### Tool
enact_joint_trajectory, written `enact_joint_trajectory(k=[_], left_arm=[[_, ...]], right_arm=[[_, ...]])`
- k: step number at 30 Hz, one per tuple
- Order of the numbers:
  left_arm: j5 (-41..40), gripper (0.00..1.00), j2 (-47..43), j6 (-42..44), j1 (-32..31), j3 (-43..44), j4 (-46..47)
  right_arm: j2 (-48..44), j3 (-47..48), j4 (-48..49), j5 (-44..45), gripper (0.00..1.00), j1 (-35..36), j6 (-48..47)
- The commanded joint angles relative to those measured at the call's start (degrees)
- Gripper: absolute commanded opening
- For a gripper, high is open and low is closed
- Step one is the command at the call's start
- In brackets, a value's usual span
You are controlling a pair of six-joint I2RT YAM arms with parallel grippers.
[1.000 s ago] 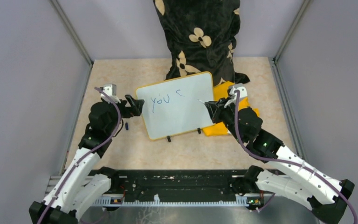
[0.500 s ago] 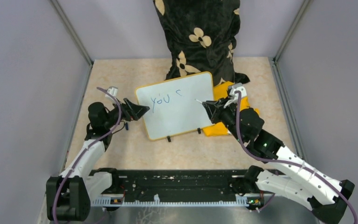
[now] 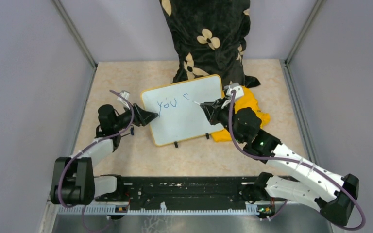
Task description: Write a sentence on the whiteboard
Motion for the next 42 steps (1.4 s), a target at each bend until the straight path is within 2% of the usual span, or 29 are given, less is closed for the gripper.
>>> enact_joint_trajectory(k=[1, 6, 10, 14, 24, 32, 37, 42], left_arm=[[6.7, 0.67, 4.7, 4.3, 0.4, 1.9, 5.2], [7.6, 0.48, 7.8, 6.0, 0.6, 2.0, 7.3], [6.4, 0.44, 7.4, 7.0, 0.7, 2.4, 5.6], [5.0, 0.34, 6.6, 7.9, 0.8, 2.3, 4.6], [5.3, 0.18, 6.8, 7.7, 0.7, 2.2, 5.2], [5.0, 0.0, 7.9, 9.1, 0.7, 1.9, 4.9], [4.2, 0.0, 8.9, 10.1, 0.7, 0.5, 6.6], [4.8, 0.0, 9.2, 9.6, 0.7, -2.2, 12.8]], right_arm=[[2.1, 1.1, 4.9, 2.3, 0.0, 0.8, -0.8], [5.7, 2.0, 4.9, 9.6, 0.0, 2.3, -2.3], [8.2, 2.8, 5.5, 13.3, 0.0, 2.4, -1.9], [11.2, 3.7, 6.6, 15.1, 0.0, 2.4, -2.0], [14.8, 3.3, 12.1, 18.1, 0.0, 2.4, -2.9], [16.6, 3.6, 14.4, 19.1, 0.0, 2.3, -4.1], [17.3, 3.8, 14.4, 17.5, 0.0, 1.9, -4.0], [16.4, 3.1, 14.2, 16.4, 0.0, 1.9, -3.9]])
